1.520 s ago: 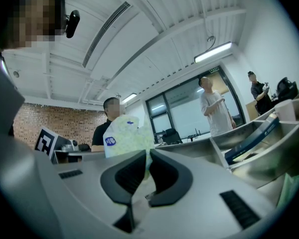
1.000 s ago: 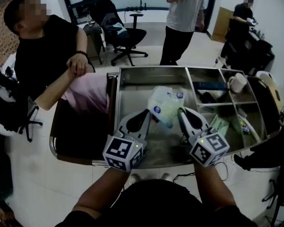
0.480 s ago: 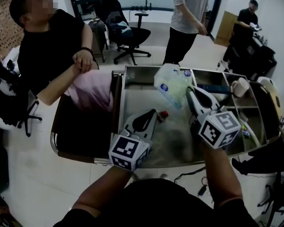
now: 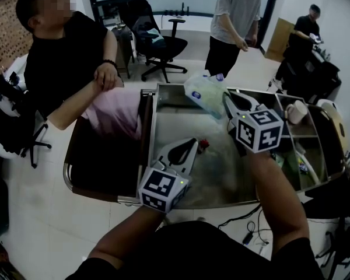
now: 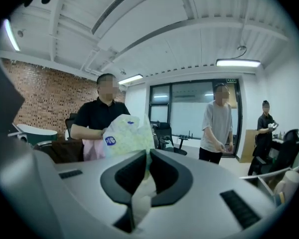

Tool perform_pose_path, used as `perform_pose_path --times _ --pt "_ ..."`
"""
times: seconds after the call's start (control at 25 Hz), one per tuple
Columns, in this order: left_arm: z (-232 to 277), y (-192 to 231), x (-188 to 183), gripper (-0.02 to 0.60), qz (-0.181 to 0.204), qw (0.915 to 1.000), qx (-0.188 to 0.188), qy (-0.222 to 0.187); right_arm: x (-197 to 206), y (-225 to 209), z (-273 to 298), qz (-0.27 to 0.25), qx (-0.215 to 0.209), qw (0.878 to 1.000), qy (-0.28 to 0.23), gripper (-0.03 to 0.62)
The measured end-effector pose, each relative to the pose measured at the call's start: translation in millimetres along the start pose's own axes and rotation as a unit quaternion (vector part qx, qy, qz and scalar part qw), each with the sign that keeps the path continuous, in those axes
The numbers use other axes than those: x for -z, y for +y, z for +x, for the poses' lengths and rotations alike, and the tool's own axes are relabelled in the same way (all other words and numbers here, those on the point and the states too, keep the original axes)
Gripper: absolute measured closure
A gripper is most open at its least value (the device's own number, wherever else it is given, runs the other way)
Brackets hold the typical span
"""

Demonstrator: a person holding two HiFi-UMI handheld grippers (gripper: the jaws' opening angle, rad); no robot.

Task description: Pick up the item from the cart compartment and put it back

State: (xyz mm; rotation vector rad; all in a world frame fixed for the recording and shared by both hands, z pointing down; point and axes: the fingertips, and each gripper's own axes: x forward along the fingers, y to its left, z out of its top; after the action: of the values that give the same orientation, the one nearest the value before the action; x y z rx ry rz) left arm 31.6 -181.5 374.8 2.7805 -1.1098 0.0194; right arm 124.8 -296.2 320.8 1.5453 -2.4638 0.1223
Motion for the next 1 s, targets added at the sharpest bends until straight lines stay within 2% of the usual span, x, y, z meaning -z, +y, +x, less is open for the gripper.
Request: perform_pose_path --times 0.4,0.64,0.88,0.92,0.96,1.0 --pt "-0.4 0.6 0.6 0.58 -0.001 1.0 -0.001 0.001 41.6 -12.8 71.3 -0.075 0.02 0.99 0.115 0.566" --pt "-0.4 2.8 0.2 0.58 -0.004 1.0 -0.004 0.001 56.0 -16.1 89.7 -0.111 0.026 0.983 0.146 0.566" --pt "0.2 2.7 0.1 0.58 -0.004 1.0 -0.003 0.001 61.7 -7.9 97.7 -0.128 0.01 0.981 0.148 0.56" --pt "0.0 2.6 0.2 0.58 -0.005 1.0 -0.003 0.001 63.0 -6.5 98.4 -0.131 0.008 0.98 0.15 0.515" --pt "-0.2 2.6 0.3 0.58 -0.005 1.0 -0.003 0.001 64.6 -5.9 98.7 -0.133 0.008 0.979 0.152 0.439" --pt "-0.4 3.0 0.4 0.58 -0.006 1.0 -0.003 0.001 66.1 -6.1 98.4 -0.136 0.01 0.979 0.155 0.424"
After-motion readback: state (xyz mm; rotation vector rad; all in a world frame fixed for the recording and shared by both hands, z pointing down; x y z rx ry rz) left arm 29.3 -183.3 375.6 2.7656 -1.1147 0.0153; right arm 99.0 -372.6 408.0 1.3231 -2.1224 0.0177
